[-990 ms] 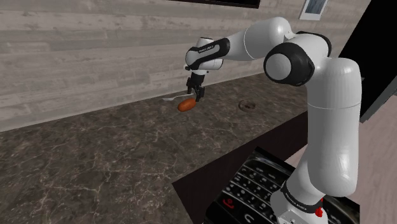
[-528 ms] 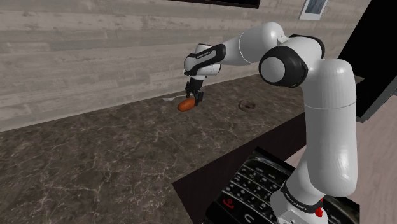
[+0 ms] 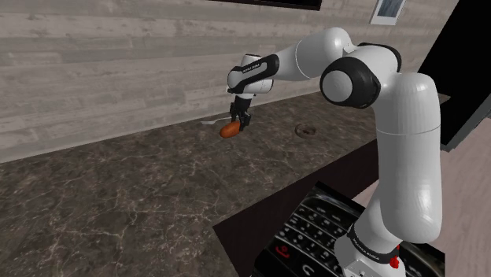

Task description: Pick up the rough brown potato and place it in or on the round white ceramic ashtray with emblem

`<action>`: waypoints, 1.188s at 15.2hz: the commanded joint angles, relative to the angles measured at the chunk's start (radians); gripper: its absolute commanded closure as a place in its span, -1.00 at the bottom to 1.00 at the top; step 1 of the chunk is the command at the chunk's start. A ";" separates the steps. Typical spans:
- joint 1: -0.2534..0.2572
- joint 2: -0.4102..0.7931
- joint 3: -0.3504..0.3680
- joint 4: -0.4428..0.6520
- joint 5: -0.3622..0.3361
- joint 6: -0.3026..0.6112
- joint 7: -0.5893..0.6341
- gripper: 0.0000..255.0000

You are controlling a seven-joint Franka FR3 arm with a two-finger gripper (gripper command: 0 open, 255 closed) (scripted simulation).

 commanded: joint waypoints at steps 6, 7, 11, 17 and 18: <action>0.000 0.000 0.000 0.000 0.000 0.000 0.000 1.00; 0.000 0.000 0.000 -0.001 0.000 0.000 0.000 1.00; 0.004 -0.024 -0.007 0.019 -0.014 -0.041 0.013 1.00; 0.007 -0.054 -0.016 0.056 -0.033 -0.106 0.031 1.00; 0.007 -0.059 -0.017 0.063 -0.036 -0.117 0.034 1.00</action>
